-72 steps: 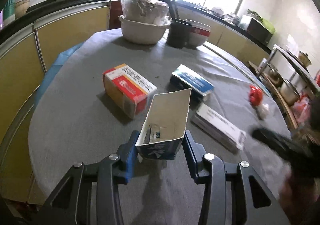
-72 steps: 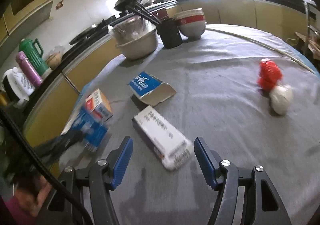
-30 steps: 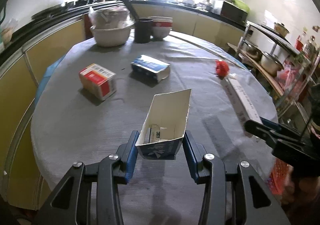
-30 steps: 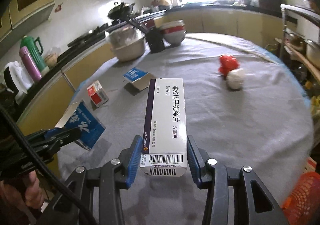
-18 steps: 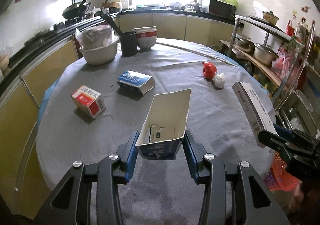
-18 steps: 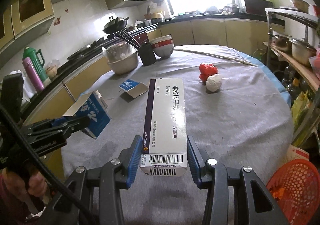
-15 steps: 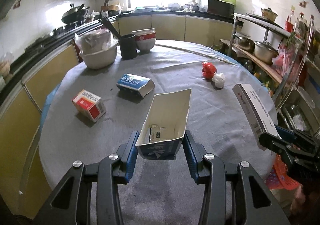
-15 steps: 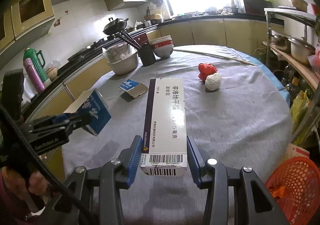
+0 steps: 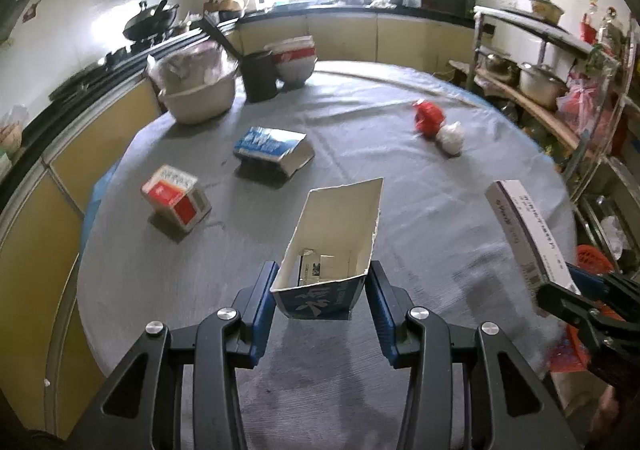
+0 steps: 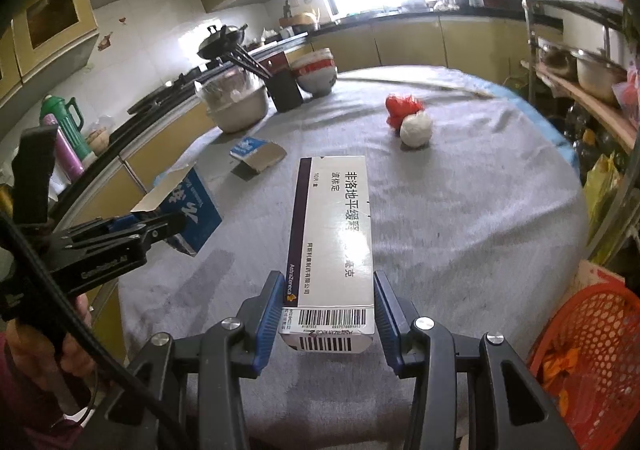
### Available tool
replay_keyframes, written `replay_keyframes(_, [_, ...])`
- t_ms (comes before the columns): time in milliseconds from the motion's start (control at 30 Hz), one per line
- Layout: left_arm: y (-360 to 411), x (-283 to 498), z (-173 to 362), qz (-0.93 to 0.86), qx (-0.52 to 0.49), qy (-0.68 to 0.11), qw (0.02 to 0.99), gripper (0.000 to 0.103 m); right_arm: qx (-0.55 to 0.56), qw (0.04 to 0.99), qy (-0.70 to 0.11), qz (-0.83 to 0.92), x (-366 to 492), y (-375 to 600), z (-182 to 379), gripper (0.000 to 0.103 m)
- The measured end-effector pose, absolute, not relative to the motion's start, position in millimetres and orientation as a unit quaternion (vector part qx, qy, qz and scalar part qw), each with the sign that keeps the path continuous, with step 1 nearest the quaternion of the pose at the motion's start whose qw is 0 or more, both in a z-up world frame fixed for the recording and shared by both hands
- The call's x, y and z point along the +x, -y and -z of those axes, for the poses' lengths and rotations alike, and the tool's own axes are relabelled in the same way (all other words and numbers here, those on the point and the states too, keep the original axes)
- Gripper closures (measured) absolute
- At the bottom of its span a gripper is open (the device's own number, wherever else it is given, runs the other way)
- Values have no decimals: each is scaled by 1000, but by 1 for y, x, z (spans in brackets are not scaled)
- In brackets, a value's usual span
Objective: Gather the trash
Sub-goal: 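Lift the white medicine box and torn carton off the table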
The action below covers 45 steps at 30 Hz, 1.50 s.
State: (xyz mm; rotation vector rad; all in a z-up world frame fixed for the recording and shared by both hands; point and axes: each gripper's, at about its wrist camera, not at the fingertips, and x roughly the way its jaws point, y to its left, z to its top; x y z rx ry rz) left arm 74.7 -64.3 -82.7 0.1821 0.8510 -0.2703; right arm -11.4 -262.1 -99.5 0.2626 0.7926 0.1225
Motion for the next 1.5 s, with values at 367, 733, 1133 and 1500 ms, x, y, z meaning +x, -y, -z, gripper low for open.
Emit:
replay_keyframes(367, [50,87,116,118,84,-439,887,54,138,887,-439,-49,7,250,137,55])
replay_keyframes(733, [28,89,125,155,8,-460,874,37,129,885,-447,-30,11,247,136,44])
replay_keyframes(1133, [25,99,132,157,-26,-462,872,51,95,885,-455,-15,13,236,143,56])
replay_keyframes(1500, [22,70,98,146,1,-418,897,51,86,912,-399,-32,-11,220,107,57])
